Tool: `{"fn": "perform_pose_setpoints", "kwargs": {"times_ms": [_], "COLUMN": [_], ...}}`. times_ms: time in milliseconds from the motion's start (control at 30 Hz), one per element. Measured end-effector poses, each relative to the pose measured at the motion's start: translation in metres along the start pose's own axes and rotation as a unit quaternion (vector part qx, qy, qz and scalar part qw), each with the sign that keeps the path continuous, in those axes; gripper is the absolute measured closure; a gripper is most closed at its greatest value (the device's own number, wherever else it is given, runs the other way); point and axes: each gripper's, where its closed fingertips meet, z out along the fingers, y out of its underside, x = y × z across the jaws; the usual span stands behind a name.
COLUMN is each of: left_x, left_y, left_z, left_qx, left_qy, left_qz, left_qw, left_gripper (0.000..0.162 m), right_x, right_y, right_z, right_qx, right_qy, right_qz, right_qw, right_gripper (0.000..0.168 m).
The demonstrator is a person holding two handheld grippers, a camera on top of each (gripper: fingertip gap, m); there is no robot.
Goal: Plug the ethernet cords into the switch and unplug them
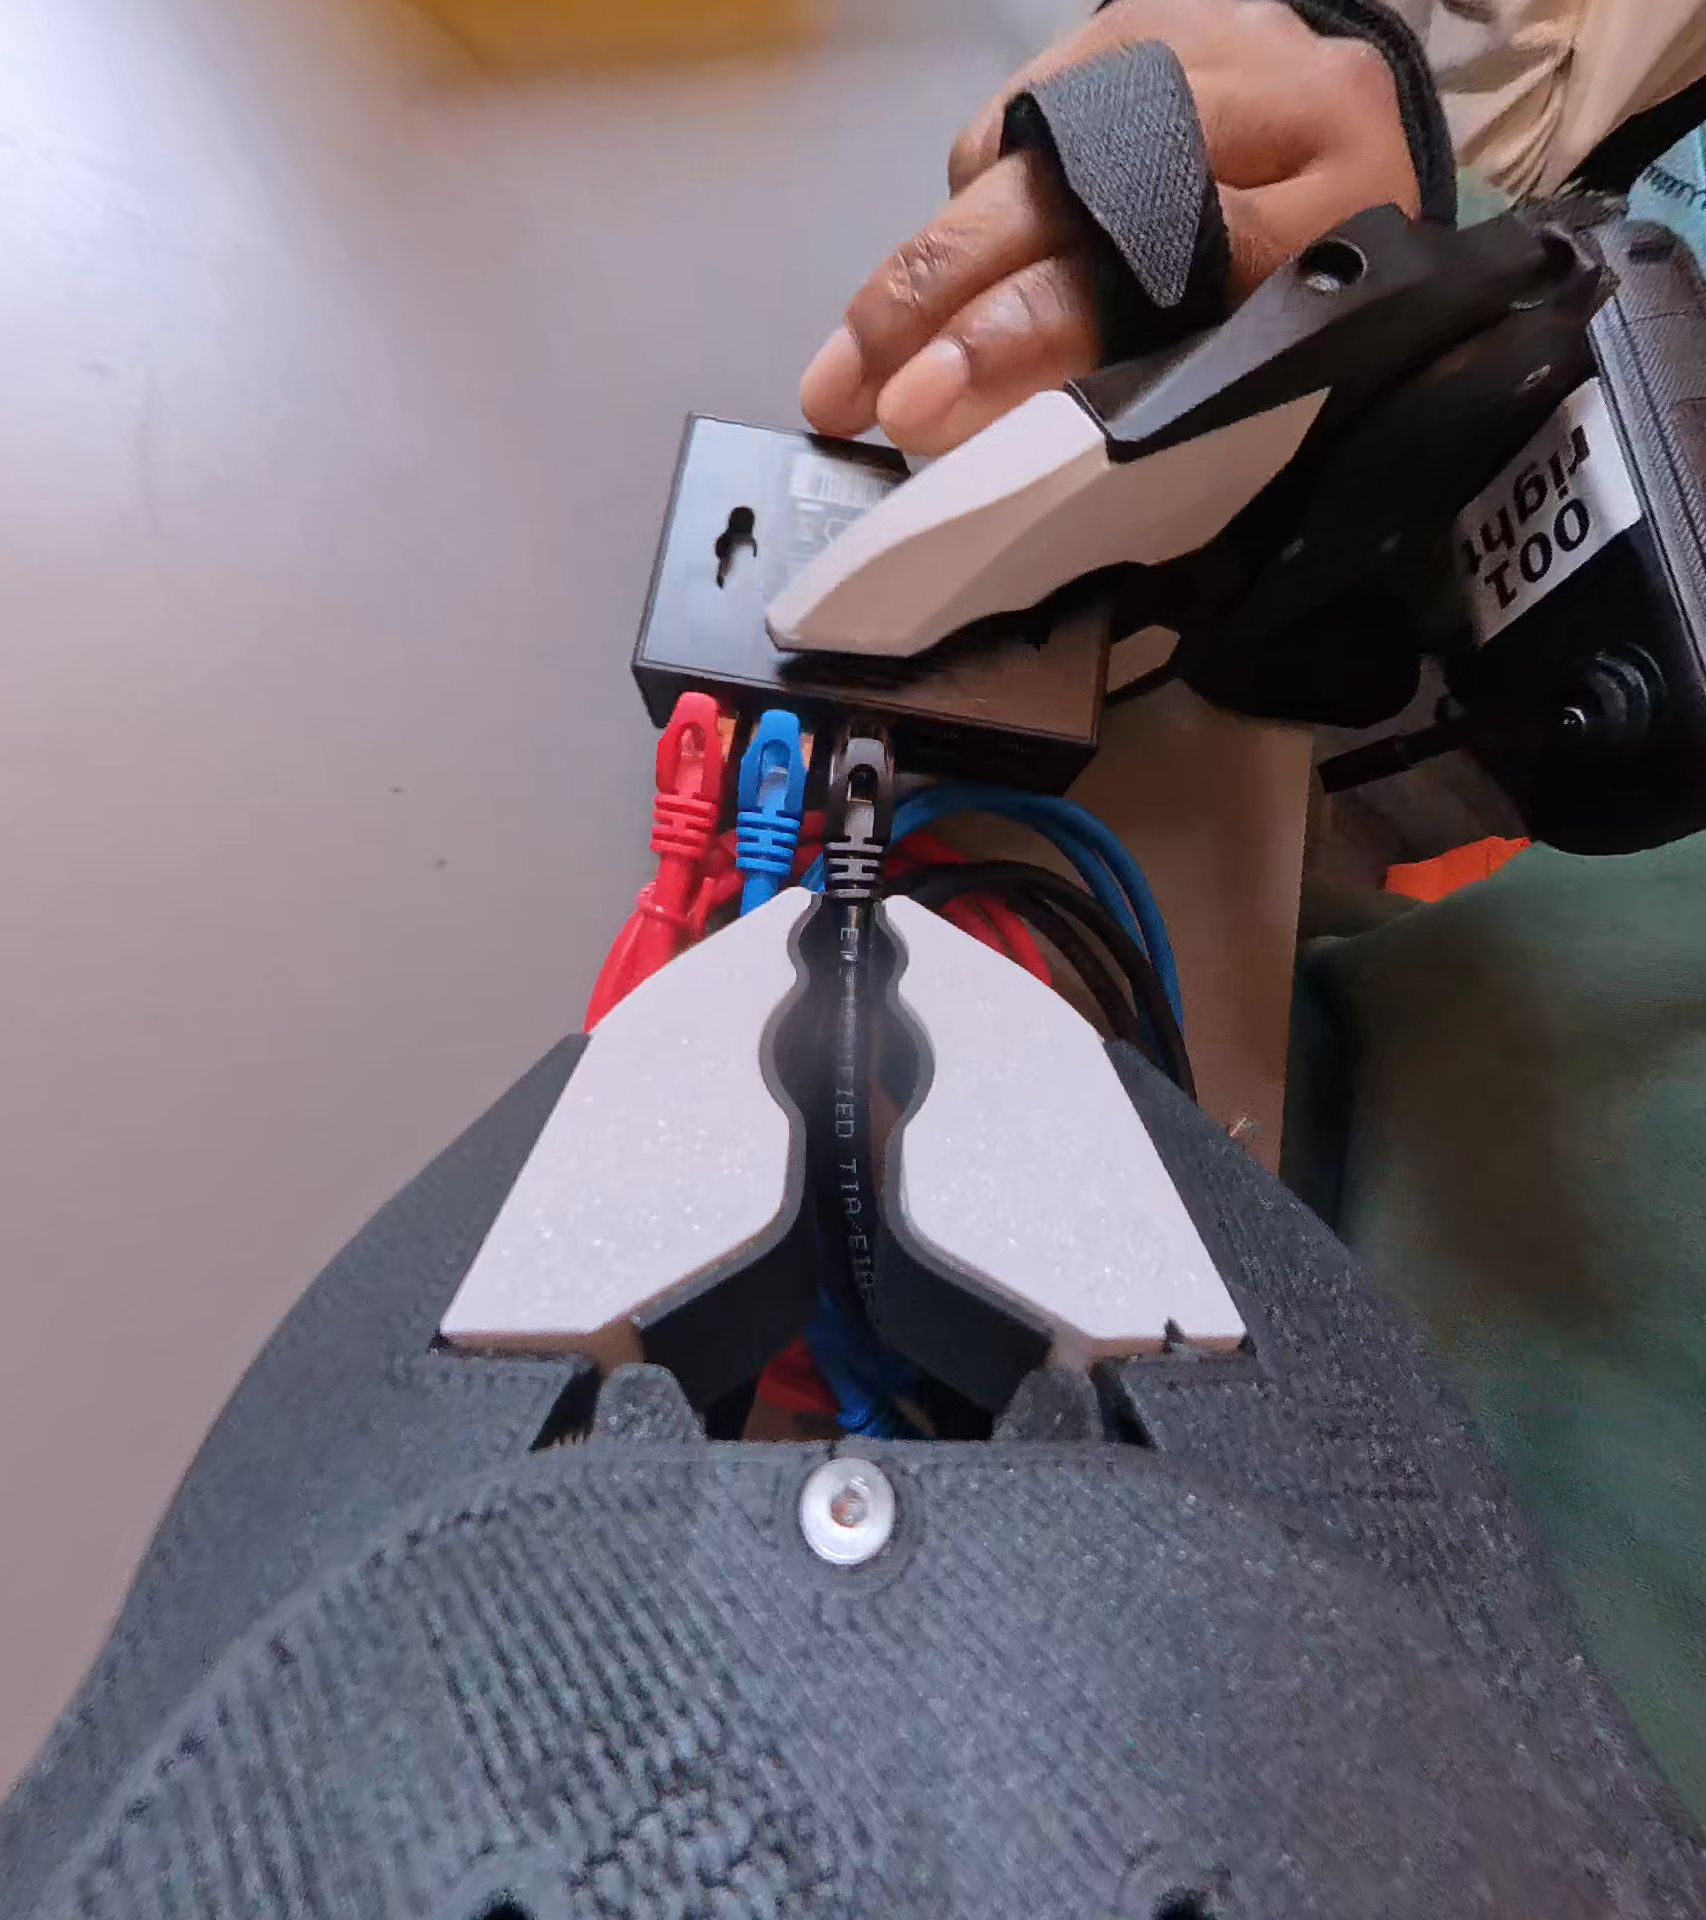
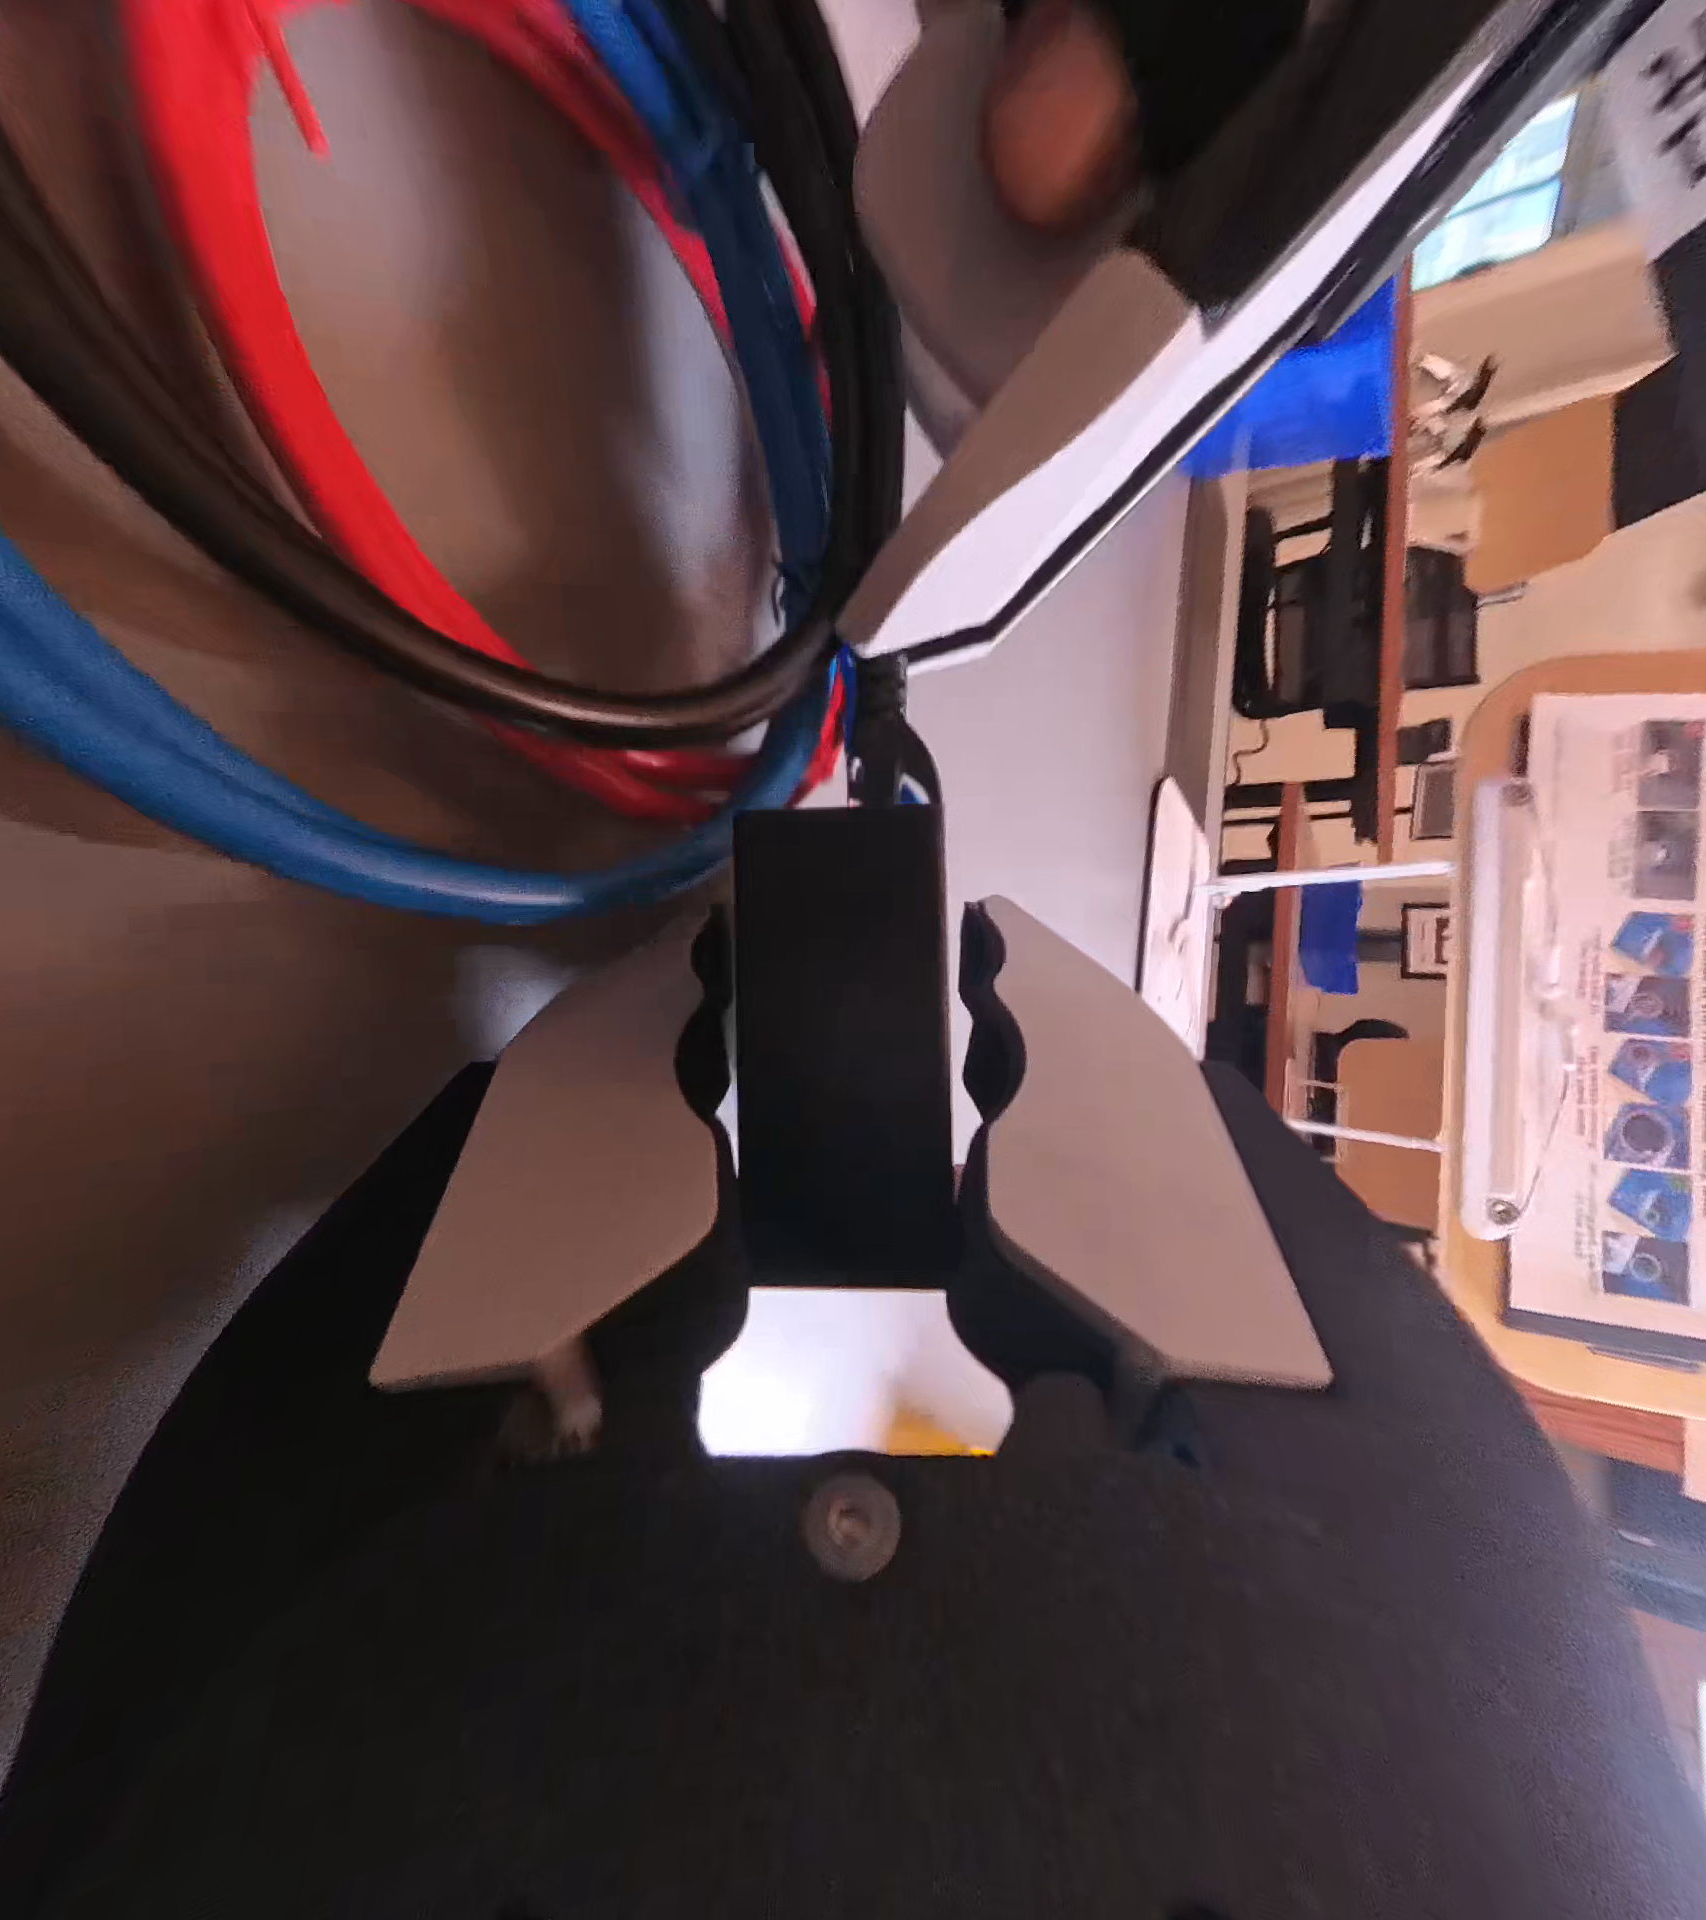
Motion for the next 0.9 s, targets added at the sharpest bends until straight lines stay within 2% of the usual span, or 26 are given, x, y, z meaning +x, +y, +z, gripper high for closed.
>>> {"fn": "perform_pose_setpoints", "kwargs": {"times_ms": [167,333,367,467,600,733,900], "left_x": [0.016,0.052,0.059,0.076,0.083,0.091,0.093], "left_y": [-0.01,-0.022,-0.023,-0.021,-0.009,0.0,0.004], "left_z": [-0.018,-0.046,-0.052,-0.06,-0.052,-0.046,-0.041], "left_qx": [0.042,0.087,0.092,0.097,0.063,0.052,0.059], "left_qy": [0.028,0.074,0.079,0.099,0.103,0.113,0.102], "left_qz": [0.02,0.056,0.066,0.082,0.105,0.116,0.122], "left_qw": [0.999,0.992,0.99,0.987,0.987,0.985,0.985], "left_gripper": [0.154,0.154,0.155,0.155,0.155,0.155,0.156], "right_x": [0.022,0.061,0.066,0.066,0.049,0.034,0.026], "right_y": [-0.021,-0.047,-0.048,-0.047,-0.057,-0.063,-0.065], "right_z": [-0.015,-0.056,-0.066,-0.083,-0.086,-0.088,-0.087], "right_qx": [0.078,0.131,0.132,0.133,0.123,0.144,0.157], "right_qy": [0.029,0.09,0.088,0.074,0.054,0.023,0.019], "right_qz": [0.055,0.067,0.066,0.036,-0.05,-0.042,-0.008], "right_qw": [0.995,0.985,0.985,0.988,0.99,0.988,0.987], "right_gripper": [0.124,0.115,0.118,0.128,0.137,0.139,0.14]}}
